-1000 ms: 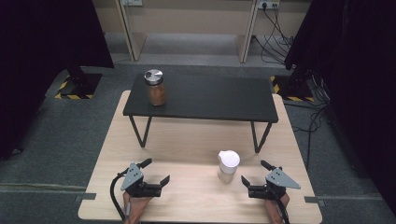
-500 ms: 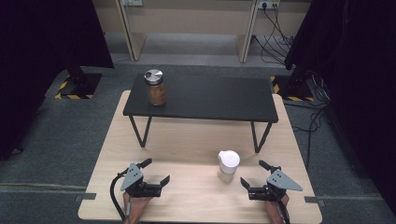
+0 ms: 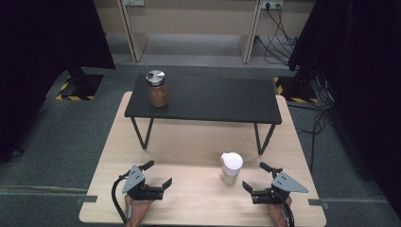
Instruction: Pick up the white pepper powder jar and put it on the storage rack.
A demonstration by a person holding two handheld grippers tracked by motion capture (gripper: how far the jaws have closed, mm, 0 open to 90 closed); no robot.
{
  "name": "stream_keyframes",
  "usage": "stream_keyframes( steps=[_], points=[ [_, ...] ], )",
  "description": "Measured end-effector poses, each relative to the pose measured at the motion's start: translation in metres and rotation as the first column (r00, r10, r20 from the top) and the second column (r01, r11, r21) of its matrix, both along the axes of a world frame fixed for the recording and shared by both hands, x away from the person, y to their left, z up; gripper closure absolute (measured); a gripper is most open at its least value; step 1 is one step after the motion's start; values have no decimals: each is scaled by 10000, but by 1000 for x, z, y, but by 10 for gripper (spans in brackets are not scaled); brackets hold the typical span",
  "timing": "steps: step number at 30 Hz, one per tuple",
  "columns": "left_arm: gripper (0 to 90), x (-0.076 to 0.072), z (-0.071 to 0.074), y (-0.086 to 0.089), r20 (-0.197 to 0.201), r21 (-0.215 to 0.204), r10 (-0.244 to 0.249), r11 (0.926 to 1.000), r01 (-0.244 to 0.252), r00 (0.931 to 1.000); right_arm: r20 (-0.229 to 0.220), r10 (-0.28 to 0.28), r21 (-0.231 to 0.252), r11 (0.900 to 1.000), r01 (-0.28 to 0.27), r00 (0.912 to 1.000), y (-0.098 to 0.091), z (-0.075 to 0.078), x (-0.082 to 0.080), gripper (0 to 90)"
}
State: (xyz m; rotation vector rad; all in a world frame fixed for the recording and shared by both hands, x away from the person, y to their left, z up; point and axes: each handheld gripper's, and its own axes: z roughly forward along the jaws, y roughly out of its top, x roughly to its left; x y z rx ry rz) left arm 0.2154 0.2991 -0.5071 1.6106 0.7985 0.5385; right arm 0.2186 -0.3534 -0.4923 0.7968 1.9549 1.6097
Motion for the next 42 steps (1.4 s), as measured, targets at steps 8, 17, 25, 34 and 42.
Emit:
stream_keyframes(
  steps=[8, 17, 25, 34, 42],
  points=[
    [0, 0, 0, 0, -15, 18, 11, 10000, -11, 10000, 84, 325, 270, 9991, -327, 9994, -2, 1, -2, 11],
    [0, 0, 1, -1, -45, 38, 41, 10000, -40, 10000, -121, 224, 321, 9992, -220, 9997, 13, 6, -4, 12],
    [0, 1, 1, -1, -85, 66, 21, 10000, -20, 10000, -59, -239, 633, 9977, 242, 9997, 33, 0, -6, 12],
    [1, 1, 1, -1, -88, 116, 3, 9999, -2, 10000, 22, -472, 567, 9973, 470, 9989, 49, -4, -7, 11],
    [1, 1, 1, -1, -96, 122, -2, 9999, 3, 10000, -105, -400, 128, 9991, 401, 9991, 57, 0, 1, 10]
  ],
)
